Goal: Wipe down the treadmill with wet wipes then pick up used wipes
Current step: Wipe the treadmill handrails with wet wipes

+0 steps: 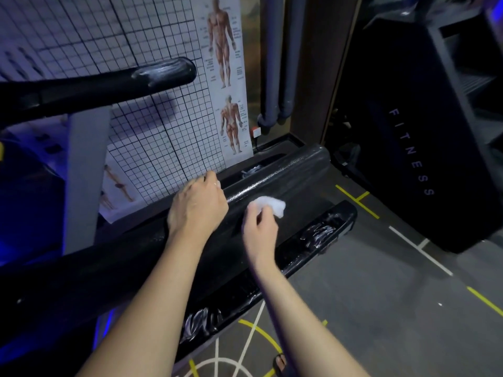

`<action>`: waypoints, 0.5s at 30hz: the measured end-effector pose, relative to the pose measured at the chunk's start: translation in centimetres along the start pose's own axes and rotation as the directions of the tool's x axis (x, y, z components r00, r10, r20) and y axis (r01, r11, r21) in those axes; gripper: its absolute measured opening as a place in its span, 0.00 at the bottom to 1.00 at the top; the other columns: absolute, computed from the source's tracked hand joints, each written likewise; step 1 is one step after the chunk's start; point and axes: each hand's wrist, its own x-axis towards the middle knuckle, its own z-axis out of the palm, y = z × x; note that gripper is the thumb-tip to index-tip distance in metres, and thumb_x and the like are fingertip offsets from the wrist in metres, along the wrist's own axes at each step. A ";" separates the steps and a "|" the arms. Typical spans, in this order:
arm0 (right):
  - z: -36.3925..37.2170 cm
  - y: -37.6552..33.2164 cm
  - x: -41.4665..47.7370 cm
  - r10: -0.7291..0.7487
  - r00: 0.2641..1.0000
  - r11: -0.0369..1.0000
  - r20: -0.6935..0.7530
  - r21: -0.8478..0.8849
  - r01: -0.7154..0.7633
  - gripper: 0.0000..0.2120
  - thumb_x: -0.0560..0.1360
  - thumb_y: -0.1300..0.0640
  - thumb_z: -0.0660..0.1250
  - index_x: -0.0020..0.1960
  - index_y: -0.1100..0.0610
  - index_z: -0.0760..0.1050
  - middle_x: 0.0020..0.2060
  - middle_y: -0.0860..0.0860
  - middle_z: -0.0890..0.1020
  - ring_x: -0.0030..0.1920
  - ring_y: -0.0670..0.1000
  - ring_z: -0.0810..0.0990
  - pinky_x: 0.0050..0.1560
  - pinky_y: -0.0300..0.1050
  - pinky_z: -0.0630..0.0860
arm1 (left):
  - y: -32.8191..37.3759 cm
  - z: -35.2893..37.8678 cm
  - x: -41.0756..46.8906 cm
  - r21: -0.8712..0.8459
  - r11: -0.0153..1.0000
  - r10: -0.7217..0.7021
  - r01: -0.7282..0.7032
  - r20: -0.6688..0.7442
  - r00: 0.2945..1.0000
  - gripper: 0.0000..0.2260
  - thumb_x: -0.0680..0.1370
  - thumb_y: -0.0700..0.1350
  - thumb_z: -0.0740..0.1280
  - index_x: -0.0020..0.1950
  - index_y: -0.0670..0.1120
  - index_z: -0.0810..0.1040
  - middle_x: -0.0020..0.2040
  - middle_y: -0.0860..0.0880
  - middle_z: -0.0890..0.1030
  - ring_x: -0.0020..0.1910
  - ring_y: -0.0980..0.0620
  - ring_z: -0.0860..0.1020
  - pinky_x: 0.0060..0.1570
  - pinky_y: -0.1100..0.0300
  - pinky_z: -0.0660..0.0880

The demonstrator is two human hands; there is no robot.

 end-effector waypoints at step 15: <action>-1.9 0.7 0.4 0.049 0.960 0.998 0.275 0.011 -0.054 0.20 0.72 0.50 0.57 0.32 0.66 0.75 0.29 0.60 0.80 0.32 0.48 0.75 0.37 0.43 0.71 | 0.0 0.2 0.3 0.026 0.999 -0.021 0.021 0.004 1.000 0.09 0.86 0.47 0.53 0.57 0.47 0.72 0.44 0.49 0.74 0.40 0.48 0.70 0.40 0.52 0.64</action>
